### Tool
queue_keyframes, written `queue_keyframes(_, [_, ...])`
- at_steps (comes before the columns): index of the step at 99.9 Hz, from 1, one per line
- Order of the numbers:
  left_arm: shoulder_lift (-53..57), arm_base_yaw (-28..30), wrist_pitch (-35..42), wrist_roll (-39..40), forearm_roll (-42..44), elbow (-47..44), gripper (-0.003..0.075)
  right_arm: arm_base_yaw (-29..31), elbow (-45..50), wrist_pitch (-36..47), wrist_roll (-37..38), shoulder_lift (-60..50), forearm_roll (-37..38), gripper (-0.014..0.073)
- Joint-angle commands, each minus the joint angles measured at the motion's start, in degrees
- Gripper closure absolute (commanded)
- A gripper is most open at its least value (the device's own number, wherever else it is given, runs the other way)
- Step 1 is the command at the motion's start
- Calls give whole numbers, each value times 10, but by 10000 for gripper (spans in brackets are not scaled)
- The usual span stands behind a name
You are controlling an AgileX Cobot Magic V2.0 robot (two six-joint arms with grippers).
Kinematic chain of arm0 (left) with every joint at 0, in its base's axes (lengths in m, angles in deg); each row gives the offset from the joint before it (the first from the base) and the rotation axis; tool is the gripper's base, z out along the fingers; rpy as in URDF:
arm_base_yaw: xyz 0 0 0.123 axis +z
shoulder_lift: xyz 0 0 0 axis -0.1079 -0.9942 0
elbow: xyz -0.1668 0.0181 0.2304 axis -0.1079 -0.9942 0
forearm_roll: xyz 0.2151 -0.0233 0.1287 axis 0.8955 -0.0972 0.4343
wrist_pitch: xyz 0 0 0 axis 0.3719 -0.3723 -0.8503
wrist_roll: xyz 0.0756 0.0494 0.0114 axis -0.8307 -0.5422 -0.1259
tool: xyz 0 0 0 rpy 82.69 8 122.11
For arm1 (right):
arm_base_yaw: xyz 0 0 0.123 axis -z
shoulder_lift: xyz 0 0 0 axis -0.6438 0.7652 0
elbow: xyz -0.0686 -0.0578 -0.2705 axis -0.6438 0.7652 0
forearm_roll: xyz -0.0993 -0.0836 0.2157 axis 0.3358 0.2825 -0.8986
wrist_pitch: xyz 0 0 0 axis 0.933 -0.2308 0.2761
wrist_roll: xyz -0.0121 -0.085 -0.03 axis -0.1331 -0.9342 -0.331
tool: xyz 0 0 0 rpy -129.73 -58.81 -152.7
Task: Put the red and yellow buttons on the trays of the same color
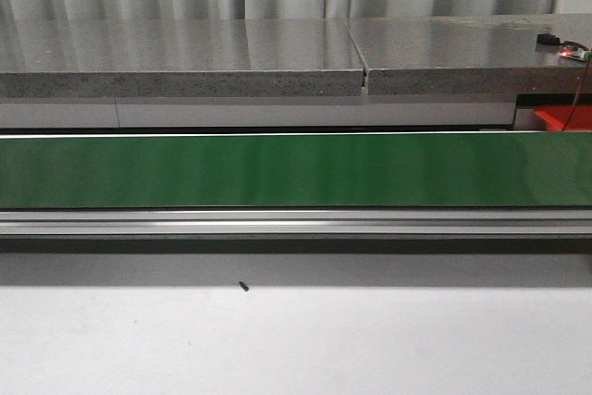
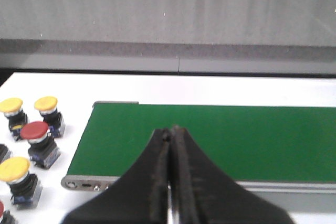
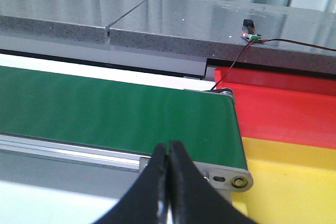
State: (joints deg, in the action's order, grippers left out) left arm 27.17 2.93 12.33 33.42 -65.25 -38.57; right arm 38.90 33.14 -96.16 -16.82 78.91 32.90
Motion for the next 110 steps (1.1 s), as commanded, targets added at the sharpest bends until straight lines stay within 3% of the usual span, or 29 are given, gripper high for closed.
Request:
queue_keyframes(1, [-63,-4,-45,1,-9,78,741,-1,-9,47,0,-9,3,662])
queue_keyframes(16, [-136,-4,-144,1,-29,156,741,-1,-9,47,0,-9,3,662])
queue_keyframes(17, [-166,-4,-165,1,-63,180,741,-1,-9,47,0,-9,3,662])
queue_keyframes(65, [-185,-4,-163,1,-61,181,725,-1,-9,47,0,-9,3,662])
queue_keyframes(77, [-185,-4,-163,1,-61,181,578,-1,-9,47,0,-9,3,662])
queue_keyframes(96, [-185,-4,-164,1,-45,181,161,-1,-9,47,0,-9,3,662])
queue_keyframes(103, [-185,-4,-164,1,-38,181,80,-1,-9,47,0,-9,3,662])
queue_keyframes(110, [-185,-4,-164,1,-34,181,69,-1,-9,47,0,-9,3,662])
